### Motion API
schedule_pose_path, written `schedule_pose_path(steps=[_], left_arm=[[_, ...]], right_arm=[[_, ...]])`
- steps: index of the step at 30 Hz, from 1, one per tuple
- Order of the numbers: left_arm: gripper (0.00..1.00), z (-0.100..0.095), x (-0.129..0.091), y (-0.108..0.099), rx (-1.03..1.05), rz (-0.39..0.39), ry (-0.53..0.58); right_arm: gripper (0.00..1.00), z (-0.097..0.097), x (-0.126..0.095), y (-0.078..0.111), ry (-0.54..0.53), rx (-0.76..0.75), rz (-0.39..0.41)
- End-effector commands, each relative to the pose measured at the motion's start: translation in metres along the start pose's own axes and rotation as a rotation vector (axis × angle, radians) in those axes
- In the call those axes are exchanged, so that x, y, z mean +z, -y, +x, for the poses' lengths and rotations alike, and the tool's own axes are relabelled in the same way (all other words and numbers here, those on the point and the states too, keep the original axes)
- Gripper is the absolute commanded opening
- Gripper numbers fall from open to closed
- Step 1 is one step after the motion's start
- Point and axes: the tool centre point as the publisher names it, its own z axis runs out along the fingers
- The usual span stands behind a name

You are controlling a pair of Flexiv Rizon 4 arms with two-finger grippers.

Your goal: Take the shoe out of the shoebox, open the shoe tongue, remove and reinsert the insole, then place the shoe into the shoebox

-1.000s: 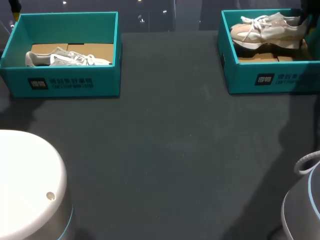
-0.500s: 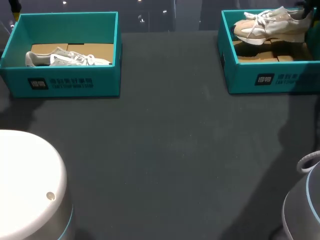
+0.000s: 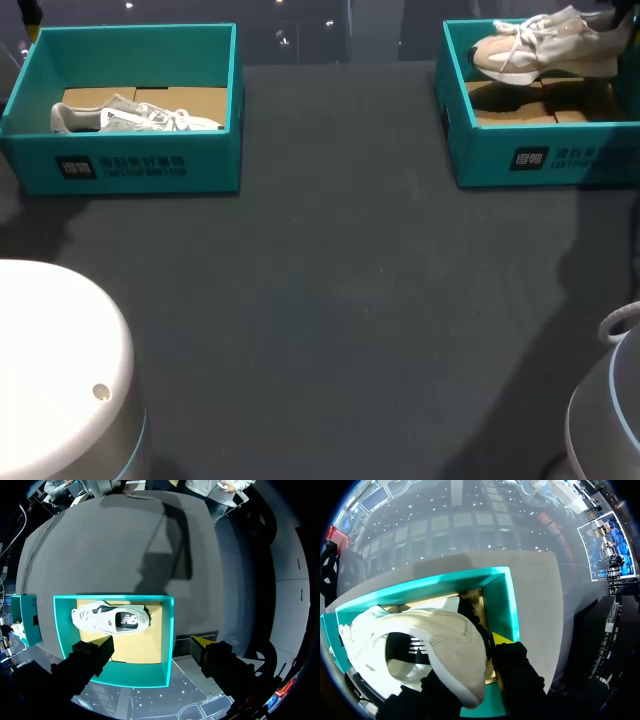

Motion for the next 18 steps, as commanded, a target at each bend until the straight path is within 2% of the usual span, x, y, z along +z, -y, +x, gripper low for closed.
schedule_pose_path(steps=[1,8,18], left_arm=[[1.00,0.000,0.000,0.001,0.001,-0.002,-0.002],[1.00,0.000,0.000,0.001,0.001,-0.002,-0.002],[1.00,0.000,0.000,0.001,0.001,-0.002,-0.002]], right_arm=[[0.00,0.002,-0.010,0.004,0.004,0.001,-0.009],[0.00,0.005,-0.014,0.006,0.010,-0.002,-0.018],[0.00,0.000,-0.024,0.011,0.022,0.008,-0.029]])
